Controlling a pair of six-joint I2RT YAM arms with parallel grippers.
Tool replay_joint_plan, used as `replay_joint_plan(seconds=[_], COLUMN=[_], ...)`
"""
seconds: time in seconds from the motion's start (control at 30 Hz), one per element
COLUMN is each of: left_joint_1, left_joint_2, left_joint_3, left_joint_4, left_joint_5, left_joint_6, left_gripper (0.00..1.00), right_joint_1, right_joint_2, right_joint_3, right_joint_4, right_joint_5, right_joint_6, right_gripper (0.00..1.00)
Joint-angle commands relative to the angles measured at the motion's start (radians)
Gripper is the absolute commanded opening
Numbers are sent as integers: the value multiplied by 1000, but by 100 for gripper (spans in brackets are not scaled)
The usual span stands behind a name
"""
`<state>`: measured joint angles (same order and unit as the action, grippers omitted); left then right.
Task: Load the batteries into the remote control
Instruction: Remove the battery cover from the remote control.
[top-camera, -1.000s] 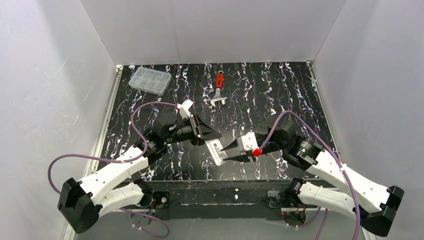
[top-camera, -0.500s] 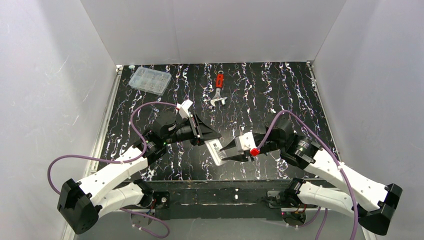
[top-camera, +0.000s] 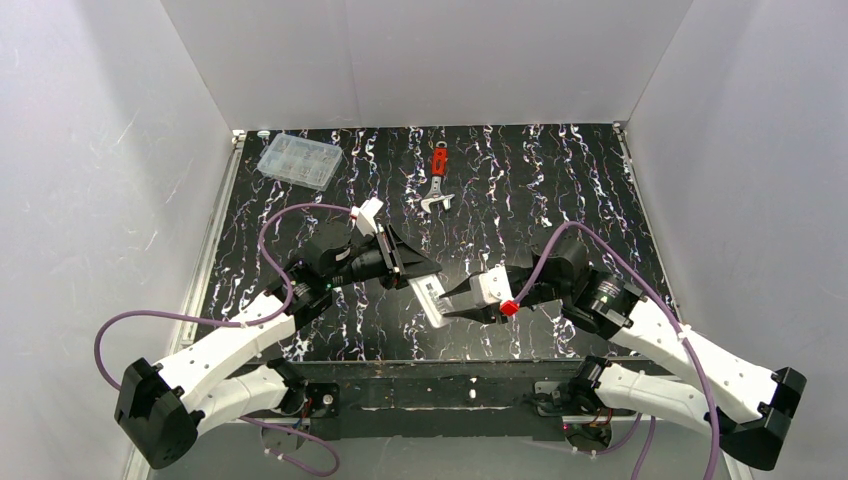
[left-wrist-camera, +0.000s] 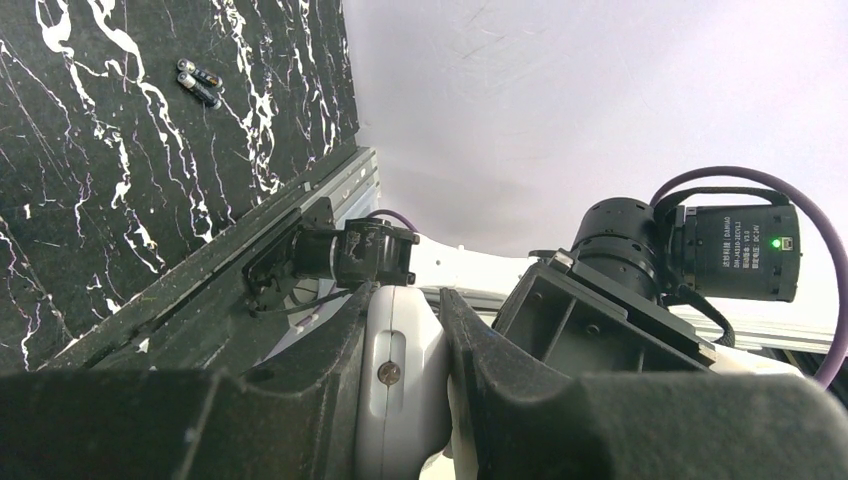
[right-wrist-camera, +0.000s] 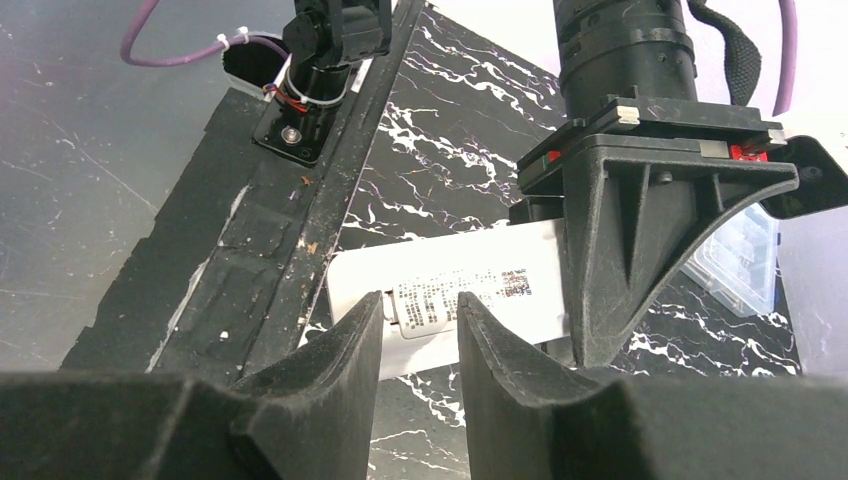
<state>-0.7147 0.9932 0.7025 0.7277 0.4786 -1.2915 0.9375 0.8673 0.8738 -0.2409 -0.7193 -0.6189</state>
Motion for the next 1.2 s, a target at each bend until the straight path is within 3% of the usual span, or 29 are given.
replay_joint_plan(seconds=[0.0, 0.63, 1.17], left_joint_1=[-1, -1, -1], left_joint_2=[-40, -38, -29], left_joint_3=[24, 14, 44], left_joint_4=[48, 53, 36], left_joint_5=[34, 38, 38], left_joint_6=[-7, -4, 8], left_gripper=[0, 0, 0], right_joint_1=[2, 2, 2], right_joint_2=[-17, -40, -56], right_joint_3=[25, 7, -3], right_joint_4=[56, 129, 91], right_joint_5=[51, 92, 66], right_joint_6=[-20, 26, 37], right_gripper=[40, 40, 40])
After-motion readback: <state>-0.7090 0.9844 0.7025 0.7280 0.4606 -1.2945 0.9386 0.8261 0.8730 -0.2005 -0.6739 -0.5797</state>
